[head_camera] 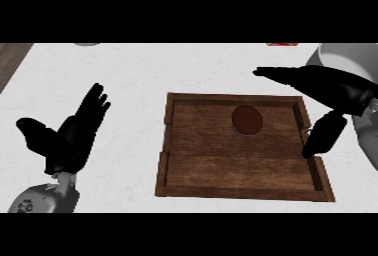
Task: Pick the cupcake from the tray and place it in the pot
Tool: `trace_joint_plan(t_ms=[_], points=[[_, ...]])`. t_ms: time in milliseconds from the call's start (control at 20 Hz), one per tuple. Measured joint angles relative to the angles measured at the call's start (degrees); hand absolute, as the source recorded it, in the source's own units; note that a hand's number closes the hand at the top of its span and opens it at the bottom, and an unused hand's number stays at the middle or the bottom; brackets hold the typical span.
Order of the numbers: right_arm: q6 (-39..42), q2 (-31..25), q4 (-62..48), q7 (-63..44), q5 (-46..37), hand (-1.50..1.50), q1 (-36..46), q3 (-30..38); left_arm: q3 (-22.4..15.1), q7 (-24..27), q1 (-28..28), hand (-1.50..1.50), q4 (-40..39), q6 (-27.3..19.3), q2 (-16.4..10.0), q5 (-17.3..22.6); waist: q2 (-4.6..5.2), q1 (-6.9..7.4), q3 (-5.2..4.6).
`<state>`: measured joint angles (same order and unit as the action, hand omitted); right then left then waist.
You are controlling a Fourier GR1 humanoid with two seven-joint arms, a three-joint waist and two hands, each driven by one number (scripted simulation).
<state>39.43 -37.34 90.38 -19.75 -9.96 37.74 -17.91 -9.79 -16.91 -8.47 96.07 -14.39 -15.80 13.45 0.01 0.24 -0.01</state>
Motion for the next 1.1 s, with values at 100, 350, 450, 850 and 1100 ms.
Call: trace_joint_plan(t_ms=[100,350,450,850,1100], points=[[-0.09,1.39,-0.45,0.06,-2.67,-1.5,-0.61,-0.11,0.88,0.9,0.16,0.0,-0.9,1.14,0.15,0.01,0.0,-0.01,0.0],[0.17,5.04,1.59,-1.06,-6.74,-1.5,-3.47,1.35,0.31,0.99,1.11,0.0,-0.47,1.12,2.52,-2.09,-0.03,-0.12,0.02],[0.11,6.41,1.33,-0.33,-8.13,-1.5,-3.99,2.11,1.02,1.81,0.89,0.0,-1.75,1.75,3.01,-2.39,-0.02,-0.12,0.01],[1.68,12.68,1.46,-2.08,-12.54,-1.5,-4.38,4.38,3.56,-1.51,0.8,0.0,1.07,3.79,3.21,-2.94,-0.04,-0.05,0.01],[1.37,16.07,0.27,-4.32,-16.99,-1.5,-4.5,3.6,4.51,-0.3,0.43,0.0,-1.0,4.98,4.33,-3.62,-0.02,-0.05,0.0]])
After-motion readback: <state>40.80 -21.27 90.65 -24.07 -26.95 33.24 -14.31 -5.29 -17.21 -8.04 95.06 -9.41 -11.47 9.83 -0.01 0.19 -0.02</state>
